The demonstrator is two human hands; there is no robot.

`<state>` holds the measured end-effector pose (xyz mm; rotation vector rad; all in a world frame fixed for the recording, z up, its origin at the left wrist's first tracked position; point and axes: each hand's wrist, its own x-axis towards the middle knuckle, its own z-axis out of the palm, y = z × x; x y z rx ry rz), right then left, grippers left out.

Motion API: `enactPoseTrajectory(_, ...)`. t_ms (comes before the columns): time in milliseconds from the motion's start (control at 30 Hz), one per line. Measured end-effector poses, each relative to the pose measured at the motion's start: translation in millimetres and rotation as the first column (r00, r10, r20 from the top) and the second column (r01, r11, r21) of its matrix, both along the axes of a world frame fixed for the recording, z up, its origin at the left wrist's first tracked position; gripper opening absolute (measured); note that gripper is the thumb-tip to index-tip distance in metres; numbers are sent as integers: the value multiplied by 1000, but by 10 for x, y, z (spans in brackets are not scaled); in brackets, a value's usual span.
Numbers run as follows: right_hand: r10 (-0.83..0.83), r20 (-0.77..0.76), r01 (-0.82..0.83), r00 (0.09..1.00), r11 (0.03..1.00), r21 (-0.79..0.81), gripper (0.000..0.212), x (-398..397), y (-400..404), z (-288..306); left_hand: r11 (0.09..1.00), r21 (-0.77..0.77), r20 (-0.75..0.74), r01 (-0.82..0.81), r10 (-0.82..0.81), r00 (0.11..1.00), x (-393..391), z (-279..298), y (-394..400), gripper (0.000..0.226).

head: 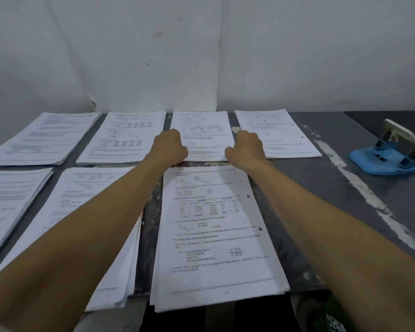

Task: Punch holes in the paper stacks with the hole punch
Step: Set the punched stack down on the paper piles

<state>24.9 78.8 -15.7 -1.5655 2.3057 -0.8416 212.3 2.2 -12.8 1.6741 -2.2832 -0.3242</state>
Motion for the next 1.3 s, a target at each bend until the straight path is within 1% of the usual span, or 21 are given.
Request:
enactPoseTrajectory(67, 27, 9, -27, 1000, 999, 44, 30, -8, -157, -12, 999, 30, 57, -15, 13, 998, -68, 18, -144, 30)
enactPoseTrajectory(100, 31, 19, -32, 999, 997, 68, 38, -23, -231, -20, 998, 53, 92, -25, 20, 996, -99, 27, -203, 31)
enactPoseTrajectory(133, 31, 17, -32, 999, 996, 86, 41, -36, -301, -28, 996, 79, 131, -33, 22, 991, -131, 34, -249, 31)
enactPoseTrajectory(167, 32, 16, -33, 999, 994, 104, 37, -38, -359, -25, 994, 102, 172, -40, 23, 985, -164, 38, -292, 31)
enactPoseTrajectory(233, 26, -5, -25, 1000, 991, 130, 17, -60, -487, -31, 990, 132, 237, -50, 17, 971, -209, 54, -371, 30)
enactPoseTrajectory(267, 18, -19, -15, 1000, 989, 146, 13, -67, -545, -29, 988, 142, 255, -53, 15, 967, -221, 63, -409, 32)
enactPoseTrajectory(367, -24, -5, 24, 1000, 981, 193, 26, -83, -695, -70, 982, 172, 294, -76, 23, 956, -221, 80, -504, 49)
enactPoseTrajectory(500, -68, 86, 43, 994, 962, 268, 25, -107, -851, -96, 977, 180, 321, -116, 53, 946, -215, 49, -581, 63)
enactPoseTrajectory(567, -60, 72, 35, 996, 952, 305, 25, -89, -903, -76, 975, 184, 314, -127, 64, 947, -209, 30, -601, 69)
enactPoseTrajectory(667, -58, -6, 57, 998, 947, 316, 20, -29, -952, -55, 974, 184, 295, -131, 73, 953, -194, 15, -610, 70)
enactPoseTrajectory(733, -56, 5, 52, 998, 954, 296, 20, -9, -977, -44, 974, 185, 289, -130, 72, 955, -189, 13, -611, 70)
enactPoseTrajectory(767, -62, 48, 46, 997, 959, 280, 21, -6, -991, -31, 975, 184, 290, -129, 71, 955, -188, 13, -607, 70)
enactPoseTrajectory(833, -102, 212, 56, 972, 975, 213, 21, -31, -1024, -3, 976, 178, 294, -124, 67, 953, -184, 19, -599, 68)
enactPoseTrajectory(900, -158, 431, 105, 888, 984, 145, 16, -72, -1022, 33, 978, 172, 291, -121, 67, 954, -182, 18, -592, 67)
enactPoseTrajectory(933, -180, 524, 122, 833, 982, 144, 17, -93, -1014, 42, 978, 170, 289, -122, 69, 955, -179, 15, -585, 67)
enactPoseTrajectory(1000, -211, 638, 141, 740, 977, 160, 28, -124, -981, 39, 977, 170, 279, -127, 76, 957, -170, 17, -570, 70)
enactPoseTrajectory(1100, -217, 731, 169, 647, 976, 139, 35, -147, -938, 17, 976, 179, 237, -122, 78, 968, -157, 9, -570, 71)
enactPoseTrajectory(1133, -202, 750, 165, 629, 978, 125, 35, -150, -930, 17, 976, 185, 224, -117, 75, 972, -152, 5, -568, 71)
enactPoseTrajectory(1167, -174, 756, 153, 631, 983, 99, 31, -148, -916, 28, 975, 190, 215, -114, 72, 974, -149, 5, -565, 71)
enactPoseTrajectory(1233, -77, 740, 100, 668, 995, 14, 26, -141, -890, 69, 970, 213, 191, -116, 75, 979, -132, 21, -568, 72)
enactPoseTrajectory(1300, 25, 727, 46, 686, 996, -77, 37, -126, -853, 133, 957, 269, 103, -109, 84, 991, -99, 41, -594, 71)
